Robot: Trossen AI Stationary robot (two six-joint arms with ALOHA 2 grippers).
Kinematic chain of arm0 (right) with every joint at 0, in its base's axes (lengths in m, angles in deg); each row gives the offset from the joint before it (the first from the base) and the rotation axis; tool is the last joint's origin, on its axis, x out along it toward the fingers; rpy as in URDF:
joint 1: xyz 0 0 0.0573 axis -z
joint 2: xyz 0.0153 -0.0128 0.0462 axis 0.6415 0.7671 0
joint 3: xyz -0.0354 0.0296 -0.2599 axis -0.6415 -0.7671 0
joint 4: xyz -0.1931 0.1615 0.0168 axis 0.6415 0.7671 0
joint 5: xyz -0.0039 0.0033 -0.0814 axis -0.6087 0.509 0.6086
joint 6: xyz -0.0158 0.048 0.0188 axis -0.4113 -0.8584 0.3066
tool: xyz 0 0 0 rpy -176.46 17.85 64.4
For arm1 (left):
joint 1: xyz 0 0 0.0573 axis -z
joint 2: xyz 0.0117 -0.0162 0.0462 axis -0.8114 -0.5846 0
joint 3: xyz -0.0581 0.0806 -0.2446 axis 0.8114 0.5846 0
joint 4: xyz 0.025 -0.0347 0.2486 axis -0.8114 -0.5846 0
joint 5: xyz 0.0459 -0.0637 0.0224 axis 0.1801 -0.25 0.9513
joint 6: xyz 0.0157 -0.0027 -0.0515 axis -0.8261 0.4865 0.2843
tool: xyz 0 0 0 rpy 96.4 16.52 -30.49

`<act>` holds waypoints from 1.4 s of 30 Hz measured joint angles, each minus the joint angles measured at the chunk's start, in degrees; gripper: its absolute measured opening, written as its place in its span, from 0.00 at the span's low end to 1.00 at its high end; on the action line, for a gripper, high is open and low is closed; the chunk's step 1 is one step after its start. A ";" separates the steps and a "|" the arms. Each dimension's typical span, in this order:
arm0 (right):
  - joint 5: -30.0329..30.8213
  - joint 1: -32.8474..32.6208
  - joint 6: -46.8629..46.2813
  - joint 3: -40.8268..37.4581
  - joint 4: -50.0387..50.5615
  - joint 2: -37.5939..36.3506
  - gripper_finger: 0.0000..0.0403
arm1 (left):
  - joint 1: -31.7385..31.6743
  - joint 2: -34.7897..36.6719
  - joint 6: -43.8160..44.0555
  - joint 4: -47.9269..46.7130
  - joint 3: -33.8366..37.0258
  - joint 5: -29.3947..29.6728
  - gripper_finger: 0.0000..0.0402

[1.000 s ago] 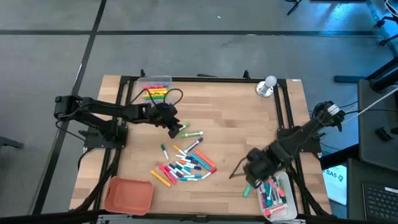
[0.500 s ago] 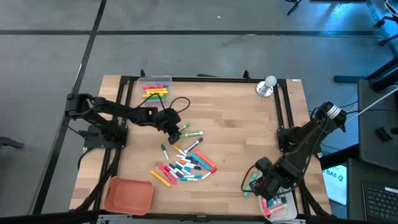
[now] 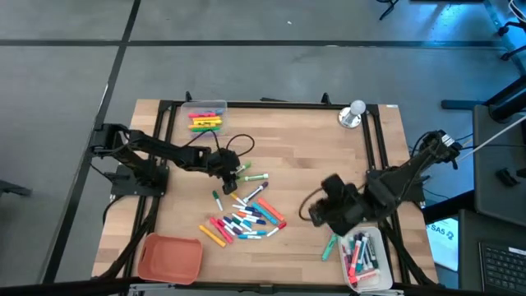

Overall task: Pick & Place Markers
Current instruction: Put the middle center pitch green pen into the white bin

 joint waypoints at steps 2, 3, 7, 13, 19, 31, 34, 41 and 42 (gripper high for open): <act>0.93 1.81 4.25 1.10 -0.07 0.00 0.40 | 0.00 -0.32 -0.05 0.00 0.02 4.52 0.40; 0.97 2.60 6.14 1.34 -0.25 0.03 0.40 | 0.00 -0.39 -0.07 0.01 0.02 6.61 0.40; 0.74 5.18 11.06 1.38 -1.45 0.07 0.40 | -0.79 -0.40 -0.67 0.00 0.02 7.37 0.40; -0.55 8.82 16.55 1.38 -2.60 0.09 0.40 | -2.00 -3.34 -0.62 0.16 -0.02 -1.71 0.36; -1.68 12.30 20.73 1.38 -4.51 0.11 0.40 | -2.01 -7.71 -0.53 0.69 -0.46 -0.38 0.31; -9.71 19.93 27.97 -4.80 -23.17 0.22 0.40 | -3.17 2.13 3.77 0.85 0.12 -7.59 0.15; -15.06 23.16 30.59 -11.63 -43.19 0.25 0.40 | -3.36 7.07 7.13 1.37 0.13 -10.48 0.15; -8.62 27.97 29.18 -22.14 -78.67 0.31 0.40 | -3.30 17.53 18.04 9.33 0.13 -10.82 0.15; -6.62 28.27 29.36 -22.75 -80.15 0.31 0.40 | -3.30 18.72 19.11 11.07 0.11 -9.67 0.15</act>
